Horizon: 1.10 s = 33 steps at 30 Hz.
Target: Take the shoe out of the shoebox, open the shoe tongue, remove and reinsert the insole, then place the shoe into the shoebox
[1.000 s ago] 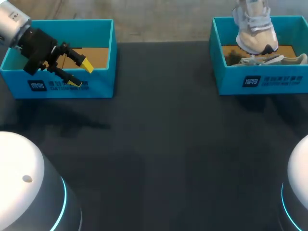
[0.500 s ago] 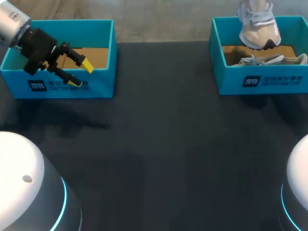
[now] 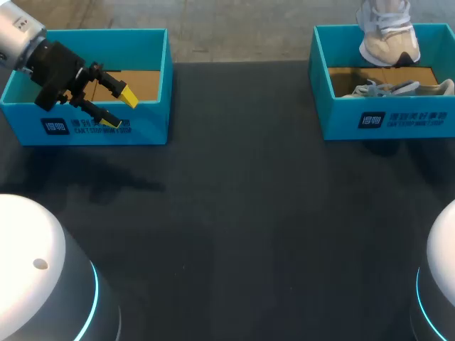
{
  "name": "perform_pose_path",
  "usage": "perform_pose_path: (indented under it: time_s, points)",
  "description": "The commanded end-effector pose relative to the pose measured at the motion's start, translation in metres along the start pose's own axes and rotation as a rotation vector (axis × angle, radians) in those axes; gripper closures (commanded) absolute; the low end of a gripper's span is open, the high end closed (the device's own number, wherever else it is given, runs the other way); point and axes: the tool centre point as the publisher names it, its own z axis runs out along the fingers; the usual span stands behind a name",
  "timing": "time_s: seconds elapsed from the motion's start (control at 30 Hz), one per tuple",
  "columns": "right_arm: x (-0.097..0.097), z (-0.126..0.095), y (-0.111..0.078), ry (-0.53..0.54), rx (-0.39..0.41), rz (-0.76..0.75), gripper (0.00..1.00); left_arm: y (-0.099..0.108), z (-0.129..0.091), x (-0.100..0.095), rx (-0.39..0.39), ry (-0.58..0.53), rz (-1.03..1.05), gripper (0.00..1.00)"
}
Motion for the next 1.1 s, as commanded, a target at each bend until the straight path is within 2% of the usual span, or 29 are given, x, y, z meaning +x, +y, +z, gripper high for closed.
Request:
perform_pose_path:
  time_s: [0.03, 0.13, 1.1]
  points:
    - [-0.0016, 0.004, -0.0136, 0.018, -0.006, 0.022, 1.0, 0.0, 0.0003, -0.0001, -0.001, 0.003, 0.001, 0.0]
    - [-0.0006, 0.0052, -0.0186, 0.015, 0.003, 0.031, 1.0, 0.0, 0.0003, -0.0001, -0.001, 0.003, 0.001, 0.0]
    - [-0.0016, 0.0059, -0.0219, 0.026, 0.012, 0.029, 1.0, 0.0, 0.0003, -0.0001, -0.001, 0.003, 0.001, 0.0]
